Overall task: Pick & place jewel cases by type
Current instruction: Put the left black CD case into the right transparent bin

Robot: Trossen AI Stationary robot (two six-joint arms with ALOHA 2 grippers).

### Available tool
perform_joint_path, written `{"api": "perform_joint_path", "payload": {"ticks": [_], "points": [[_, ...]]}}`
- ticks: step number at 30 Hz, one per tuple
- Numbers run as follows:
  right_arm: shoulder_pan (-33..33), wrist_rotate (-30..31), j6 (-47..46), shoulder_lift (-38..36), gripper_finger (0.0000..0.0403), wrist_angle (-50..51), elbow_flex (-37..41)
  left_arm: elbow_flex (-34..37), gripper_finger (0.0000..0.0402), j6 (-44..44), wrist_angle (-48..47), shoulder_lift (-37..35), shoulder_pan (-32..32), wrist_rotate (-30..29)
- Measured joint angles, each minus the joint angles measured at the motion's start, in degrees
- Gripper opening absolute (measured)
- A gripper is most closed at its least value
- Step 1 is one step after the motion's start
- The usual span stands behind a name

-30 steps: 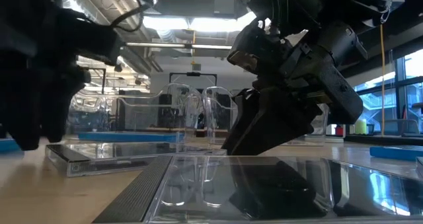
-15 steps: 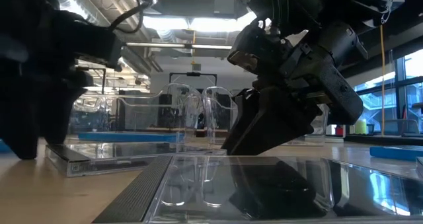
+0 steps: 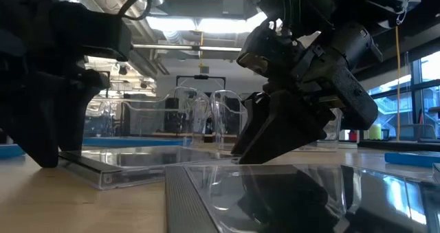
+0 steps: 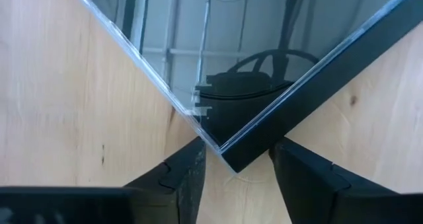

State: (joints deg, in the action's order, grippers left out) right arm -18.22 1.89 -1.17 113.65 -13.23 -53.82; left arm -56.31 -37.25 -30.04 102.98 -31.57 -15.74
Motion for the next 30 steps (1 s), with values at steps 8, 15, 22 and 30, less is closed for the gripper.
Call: {"api": "perform_joint_path", "payload": {"ticks": [8,15,22,30], "points": [[0.02,0.02,-0.88,-0.02,0.0170,0.98,-0.11,0.00,0.0165,-0.53,0.00,0.00,-0.31,-0.09],[0.02,0.06,-2.19,-0.02,0.0170,1.03,-0.10,0.00,0.0164,-2.23,0.24,0.00,-0.33,-0.79],[0.17,0.11,-5.58,-0.07,0.0170,3.24,-0.26,0.00,0.0165,-2.65,0.02,0.00,-0.27,0.42],[0.17,0.05,-2.38,-0.04,0.0170,2.53,-0.09,-0.04,0.0165,-4.23,-0.13,-0.02,-0.03,3.42]]}}
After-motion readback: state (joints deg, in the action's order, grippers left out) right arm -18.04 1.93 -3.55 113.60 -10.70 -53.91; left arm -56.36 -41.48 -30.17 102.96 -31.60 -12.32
